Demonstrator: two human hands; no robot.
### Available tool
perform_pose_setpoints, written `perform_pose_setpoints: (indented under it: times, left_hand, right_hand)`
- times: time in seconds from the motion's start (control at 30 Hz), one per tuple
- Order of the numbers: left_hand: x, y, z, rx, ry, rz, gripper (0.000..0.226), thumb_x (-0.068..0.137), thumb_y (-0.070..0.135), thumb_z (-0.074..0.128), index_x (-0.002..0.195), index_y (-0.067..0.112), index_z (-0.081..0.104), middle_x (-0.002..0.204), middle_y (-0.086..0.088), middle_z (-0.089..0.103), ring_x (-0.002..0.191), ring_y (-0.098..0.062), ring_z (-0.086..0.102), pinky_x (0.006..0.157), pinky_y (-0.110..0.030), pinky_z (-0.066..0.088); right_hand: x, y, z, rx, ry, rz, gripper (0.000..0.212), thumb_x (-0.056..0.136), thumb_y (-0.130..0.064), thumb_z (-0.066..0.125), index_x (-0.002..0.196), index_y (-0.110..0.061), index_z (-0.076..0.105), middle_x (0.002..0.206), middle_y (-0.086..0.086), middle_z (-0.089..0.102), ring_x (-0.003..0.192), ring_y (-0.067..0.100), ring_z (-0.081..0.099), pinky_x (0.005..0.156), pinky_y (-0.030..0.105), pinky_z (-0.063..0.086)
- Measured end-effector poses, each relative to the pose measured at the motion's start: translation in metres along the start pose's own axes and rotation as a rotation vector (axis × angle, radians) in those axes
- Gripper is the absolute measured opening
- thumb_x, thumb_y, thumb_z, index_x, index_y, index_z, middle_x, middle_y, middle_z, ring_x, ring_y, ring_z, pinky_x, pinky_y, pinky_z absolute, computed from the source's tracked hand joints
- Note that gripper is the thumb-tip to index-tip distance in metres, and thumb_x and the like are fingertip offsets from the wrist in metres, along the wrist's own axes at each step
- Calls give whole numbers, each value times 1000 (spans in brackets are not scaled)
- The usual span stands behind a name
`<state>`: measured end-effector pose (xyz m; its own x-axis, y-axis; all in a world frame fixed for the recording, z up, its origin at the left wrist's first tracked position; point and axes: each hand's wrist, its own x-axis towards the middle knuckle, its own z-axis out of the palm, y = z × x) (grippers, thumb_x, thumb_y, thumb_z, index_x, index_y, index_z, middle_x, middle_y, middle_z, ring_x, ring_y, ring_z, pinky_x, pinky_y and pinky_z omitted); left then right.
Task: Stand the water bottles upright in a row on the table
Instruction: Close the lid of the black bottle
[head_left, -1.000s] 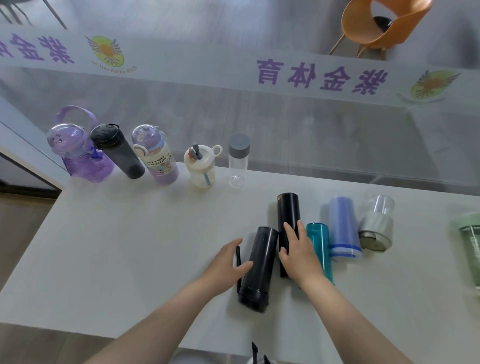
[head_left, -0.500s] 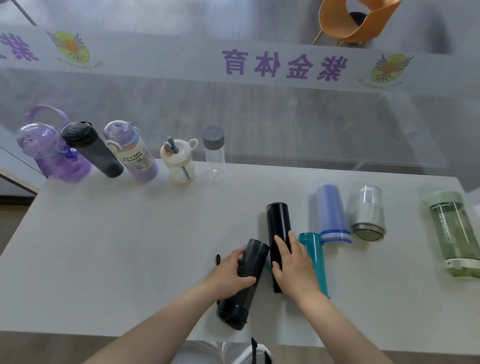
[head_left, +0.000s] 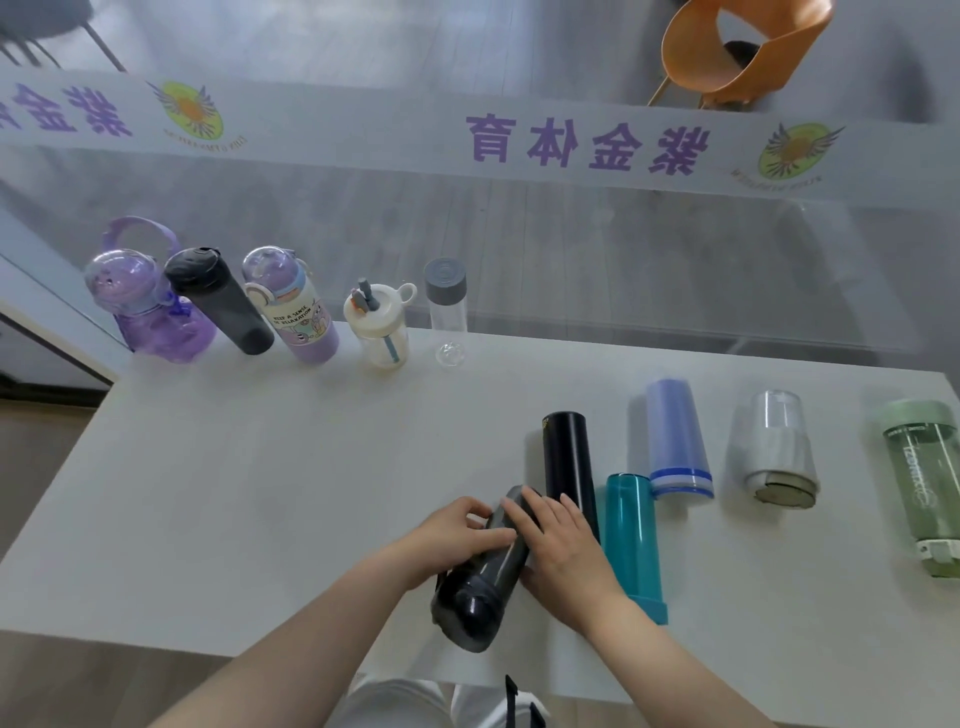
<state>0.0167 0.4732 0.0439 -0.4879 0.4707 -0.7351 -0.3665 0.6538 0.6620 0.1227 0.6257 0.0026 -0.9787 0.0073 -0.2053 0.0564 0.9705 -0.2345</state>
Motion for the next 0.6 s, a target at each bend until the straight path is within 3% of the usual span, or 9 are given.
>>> perform_pose_setpoints:
  times: [0.1, 0.2, 0.33, 0.43, 0.5, 0.6]
  left_hand:
    - [-6, 1, -11, -63, -22, -19, 27, 90, 35, 61, 112, 20, 61, 112, -6, 68, 91, -15, 67, 71, -24, 53]
    - [-11, -2, -26, -158, -39, 3, 25, 96, 28, 50, 110, 18, 68, 111, -6, 70, 99, -19, 67, 78, -25, 54]
    - [-9, -13, -43, -157, 67, 63, 23, 96, 20, 49, 102, 17, 71, 98, -3, 71, 91, -17, 63, 75, -25, 50]
    - [0, -30, -53, -11, 185, 93, 26, 93, 9, 46, 96, 24, 67, 101, 3, 67, 103, -17, 58, 91, -31, 45]
    - [2, -37, -60, 128, 257, 69, 33, 92, 8, 43, 112, 27, 61, 121, 6, 61, 118, -16, 52, 98, -29, 41]
    - [2, -47, -68, 451, 336, 65, 47, 92, 16, 47, 138, 22, 44, 146, 0, 43, 136, -21, 37, 108, -31, 34]
  right_hand:
    - [0, -1, -2, 69, 10, -13, 76, 78, -38, 65, 145, -29, 29, 144, 11, 46, 132, 25, 45, 119, 38, 10]
    - [3, -1, -14, 177, 23, 7, 71, 82, -52, 54, 144, -27, 32, 145, 1, 44, 135, 17, 38, 121, 33, 5]
    - [13, -6, -23, 255, 63, 52, 75, 74, -68, 45, 135, -26, 42, 126, -9, 59, 121, 10, 50, 120, 31, 13]
    - [23, -10, -20, 280, 84, 84, 61, 74, -65, 54, 123, -28, 48, 106, -13, 65, 106, 9, 57, 118, 32, 17]
    - [29, -13, -17, 231, 77, 114, 58, 74, -67, 48, 117, -29, 51, 99, -13, 65, 98, 9, 59, 117, 34, 19]
    - [37, -17, -8, 91, 62, 176, 69, 73, -74, 31, 114, -26, 57, 96, -7, 62, 92, 15, 60, 114, 41, 24]
